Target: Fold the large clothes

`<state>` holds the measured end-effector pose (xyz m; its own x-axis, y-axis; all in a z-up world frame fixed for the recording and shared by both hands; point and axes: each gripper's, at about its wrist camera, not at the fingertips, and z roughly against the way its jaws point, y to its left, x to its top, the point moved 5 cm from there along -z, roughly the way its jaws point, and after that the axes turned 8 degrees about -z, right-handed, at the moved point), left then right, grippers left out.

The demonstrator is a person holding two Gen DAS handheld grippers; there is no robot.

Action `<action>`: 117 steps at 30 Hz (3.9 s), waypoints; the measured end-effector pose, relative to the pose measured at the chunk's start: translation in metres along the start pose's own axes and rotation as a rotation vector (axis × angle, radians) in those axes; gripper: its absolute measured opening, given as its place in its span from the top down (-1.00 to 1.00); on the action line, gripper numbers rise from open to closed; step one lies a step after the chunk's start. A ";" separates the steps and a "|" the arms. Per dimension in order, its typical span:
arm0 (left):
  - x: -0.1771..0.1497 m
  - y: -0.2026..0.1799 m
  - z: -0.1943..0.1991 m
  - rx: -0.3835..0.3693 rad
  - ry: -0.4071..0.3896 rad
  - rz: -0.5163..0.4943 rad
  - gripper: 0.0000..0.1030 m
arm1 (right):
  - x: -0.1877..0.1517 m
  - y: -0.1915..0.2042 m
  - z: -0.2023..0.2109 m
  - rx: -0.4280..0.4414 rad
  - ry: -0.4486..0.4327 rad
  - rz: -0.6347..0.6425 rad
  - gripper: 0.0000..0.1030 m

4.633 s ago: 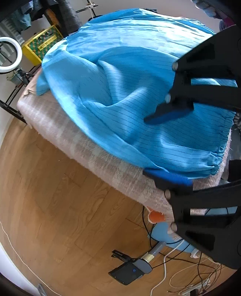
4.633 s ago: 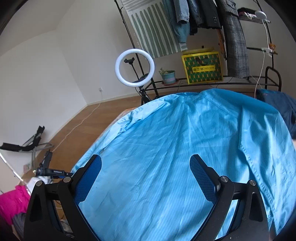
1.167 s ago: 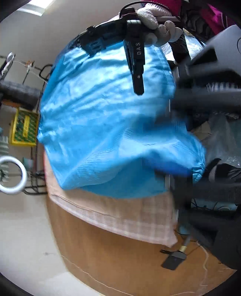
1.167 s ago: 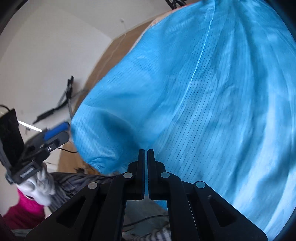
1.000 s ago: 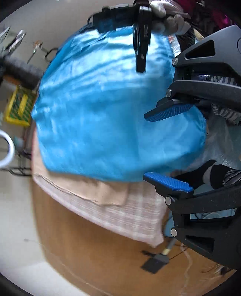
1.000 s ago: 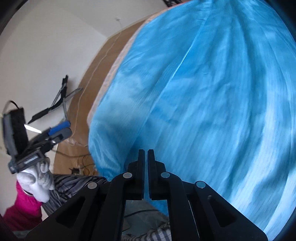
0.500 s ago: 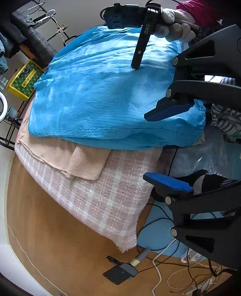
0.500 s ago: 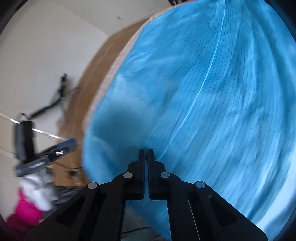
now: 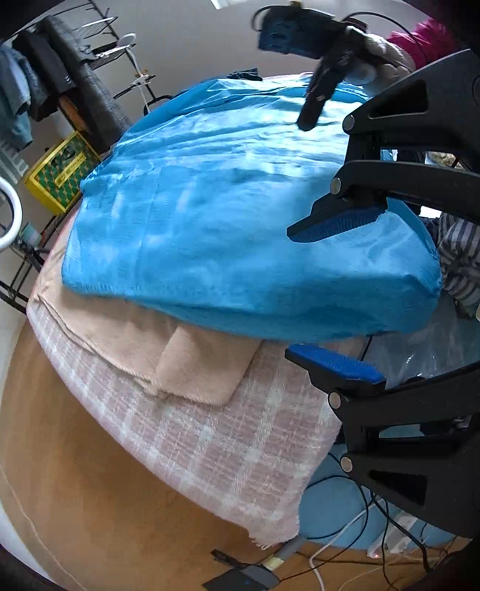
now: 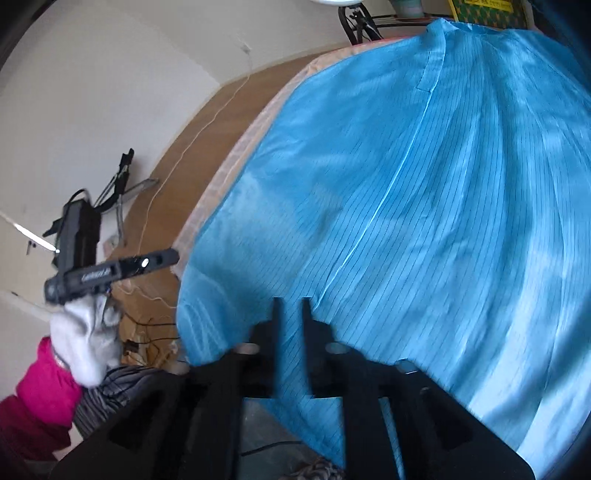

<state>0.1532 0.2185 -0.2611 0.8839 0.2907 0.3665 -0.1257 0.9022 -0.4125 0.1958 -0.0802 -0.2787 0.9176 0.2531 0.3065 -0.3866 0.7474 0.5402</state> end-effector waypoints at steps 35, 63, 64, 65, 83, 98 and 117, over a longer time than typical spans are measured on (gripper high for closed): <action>-0.090 0.007 0.007 -0.055 0.022 0.086 0.86 | -0.001 0.020 -0.063 -0.271 -0.006 0.344 0.57; -0.013 0.011 -0.032 -0.012 0.043 -0.016 0.92 | 0.018 0.006 -0.055 -0.181 0.022 0.232 0.52; -0.013 0.008 -0.030 -0.012 0.036 -0.026 0.94 | 0.018 0.006 -0.055 -0.181 0.022 0.232 0.52; -0.012 0.005 -0.027 -0.010 0.025 -0.036 0.97 | 0.019 0.006 -0.055 -0.180 0.023 0.230 0.51; 0.009 -0.065 0.016 -0.082 -0.156 -0.178 1.00 | 0.163 0.040 -0.045 -0.015 0.023 0.003 -0.07; 0.019 -0.090 0.011 -0.137 -0.149 -0.220 1.00 | 0.217 0.075 -0.160 -0.328 0.102 0.135 -0.15; 0.009 -0.181 0.017 -0.188 -0.147 -0.429 1.00 | 0.219 -0.023 -0.030 0.022 -0.179 -0.149 0.98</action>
<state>0.1762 0.0629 -0.1692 0.7636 -0.0408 0.6443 0.3317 0.8810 -0.3373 0.4084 -0.0240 -0.2473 0.9344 0.0264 0.3553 -0.2519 0.7541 0.6065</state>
